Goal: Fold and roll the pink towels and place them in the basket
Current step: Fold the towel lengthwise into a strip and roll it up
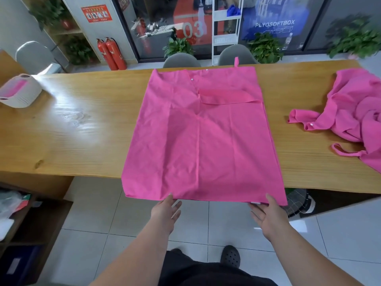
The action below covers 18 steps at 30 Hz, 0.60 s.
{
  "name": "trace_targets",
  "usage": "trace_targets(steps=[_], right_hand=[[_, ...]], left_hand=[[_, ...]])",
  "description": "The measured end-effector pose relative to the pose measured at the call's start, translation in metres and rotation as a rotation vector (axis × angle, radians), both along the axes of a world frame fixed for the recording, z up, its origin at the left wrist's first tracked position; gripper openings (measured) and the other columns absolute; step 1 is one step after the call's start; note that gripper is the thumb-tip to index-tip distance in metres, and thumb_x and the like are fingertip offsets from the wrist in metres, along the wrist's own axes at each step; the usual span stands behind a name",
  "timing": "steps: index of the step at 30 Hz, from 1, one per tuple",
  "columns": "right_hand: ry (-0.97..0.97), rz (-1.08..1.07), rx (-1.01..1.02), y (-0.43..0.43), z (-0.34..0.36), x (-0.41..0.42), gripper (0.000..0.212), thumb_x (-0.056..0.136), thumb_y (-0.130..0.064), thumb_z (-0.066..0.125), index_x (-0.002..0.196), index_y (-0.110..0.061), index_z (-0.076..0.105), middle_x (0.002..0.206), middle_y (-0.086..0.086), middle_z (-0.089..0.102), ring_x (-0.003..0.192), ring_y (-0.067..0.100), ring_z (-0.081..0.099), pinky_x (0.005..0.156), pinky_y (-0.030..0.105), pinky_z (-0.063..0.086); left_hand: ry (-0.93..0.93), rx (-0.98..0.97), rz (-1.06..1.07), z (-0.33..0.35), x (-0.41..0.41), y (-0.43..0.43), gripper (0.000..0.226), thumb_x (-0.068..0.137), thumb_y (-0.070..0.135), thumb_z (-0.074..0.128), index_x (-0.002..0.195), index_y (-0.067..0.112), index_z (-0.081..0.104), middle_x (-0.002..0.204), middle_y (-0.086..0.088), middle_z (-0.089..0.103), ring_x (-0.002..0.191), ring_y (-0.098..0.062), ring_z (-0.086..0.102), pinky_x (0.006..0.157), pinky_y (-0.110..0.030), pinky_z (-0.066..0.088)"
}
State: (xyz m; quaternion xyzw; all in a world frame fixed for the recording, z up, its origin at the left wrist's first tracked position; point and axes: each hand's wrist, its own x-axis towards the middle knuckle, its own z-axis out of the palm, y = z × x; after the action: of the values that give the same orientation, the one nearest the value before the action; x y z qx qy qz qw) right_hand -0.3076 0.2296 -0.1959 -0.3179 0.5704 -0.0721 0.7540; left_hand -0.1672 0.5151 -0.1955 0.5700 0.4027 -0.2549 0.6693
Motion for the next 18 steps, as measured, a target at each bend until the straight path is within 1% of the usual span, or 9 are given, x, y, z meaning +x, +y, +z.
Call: trace_targets(steps=[3,5,6,9,11,14,16,18], right_hand=[[-0.035,-0.012,0.049,0.024,0.004,0.018,0.034,0.106,-0.034,0.062,0.13,-0.01,0.058,0.12,0.016,0.072,0.103,0.032,0.075,0.107,0.049,0.053],[-0.041,-0.012,0.062,0.044,0.009,0.032,0.029,0.106,-0.03,0.062,0.129,-0.012,0.057,0.118,0.016,0.071,0.103,0.032,0.073,0.107,0.05,0.052],[-0.042,-0.006,0.067,0.056,0.012,0.039,0.027,0.106,-0.028,0.063,0.128,-0.012,0.058,0.117,0.016,0.071,0.102,0.031,0.073,0.105,0.049,0.053],[-0.043,0.046,0.075,0.093,0.017,0.057,0.025,0.105,-0.023,0.065,0.127,-0.012,0.06,0.117,0.015,0.073,0.101,0.031,0.075,0.096,0.046,0.056],[-0.042,0.081,0.058,0.114,0.016,0.066,0.021,0.104,-0.022,0.066,0.123,-0.013,0.062,0.116,0.014,0.075,0.1,0.031,0.077,0.092,0.044,0.057],[-0.037,0.125,0.017,0.139,0.016,0.077,0.023,0.105,-0.02,0.065,0.125,-0.009,0.061,0.117,0.013,0.076,0.102,0.03,0.077,0.098,0.044,0.057],[-0.03,0.15,-0.013,0.153,0.014,0.082,0.025,0.105,-0.019,0.064,0.127,-0.006,0.06,0.115,0.013,0.076,0.102,0.031,0.077,0.102,0.047,0.056],[-0.009,0.162,-0.037,0.165,0.012,0.086,0.023,0.106,-0.018,0.064,0.125,-0.005,0.062,0.113,0.014,0.078,0.101,0.029,0.078,0.104,0.049,0.056]], left_hand=[[-0.004,-0.003,0.016,0.004,0.015,0.022,0.02,0.104,0.021,0.067,0.122,0.012,0.065,0.116,-0.003,0.074,0.106,-0.025,0.074,0.083,-0.039,0.057],[-0.004,-0.001,0.022,0.005,0.026,0.038,0.017,0.103,0.021,0.07,0.115,0.011,0.065,0.117,-0.005,0.074,0.106,-0.026,0.074,0.085,-0.04,0.058],[-0.004,0.002,0.033,0.004,0.031,0.047,0.017,0.102,0.021,0.07,0.115,0.01,0.065,0.118,-0.006,0.074,0.105,-0.026,0.075,0.084,-0.041,0.058],[-0.007,-0.005,0.068,0.003,0.043,0.076,0.026,0.103,0.021,0.07,0.124,0.008,0.064,0.119,-0.006,0.074,0.104,-0.026,0.075,0.079,-0.039,0.058],[-0.003,-0.023,0.076,0.001,0.051,0.092,0.028,0.103,0.022,0.069,0.127,0.009,0.063,0.118,-0.005,0.075,0.104,-0.026,0.075,0.079,-0.039,0.058],[0.002,-0.045,0.091,0.003,0.062,0.113,0.027,0.105,0.022,0.067,0.129,0.011,0.062,0.12,-0.006,0.075,0.105,-0.025,0.075,0.088,-0.042,0.058],[0.0,-0.045,0.108,0.004,0.07,0.126,0.031,0.105,0.022,0.067,0.132,0.012,0.059,0.121,-0.008,0.075,0.105,-0.026,0.075,0.092,-0.043,0.058],[0.004,-0.052,0.133,0.003,0.079,0.139,0.037,0.103,0.022,0.07,0.136,0.012,0.058,0.119,-0.01,0.075,0.102,-0.025,0.076,0.09,-0.042,0.06]])
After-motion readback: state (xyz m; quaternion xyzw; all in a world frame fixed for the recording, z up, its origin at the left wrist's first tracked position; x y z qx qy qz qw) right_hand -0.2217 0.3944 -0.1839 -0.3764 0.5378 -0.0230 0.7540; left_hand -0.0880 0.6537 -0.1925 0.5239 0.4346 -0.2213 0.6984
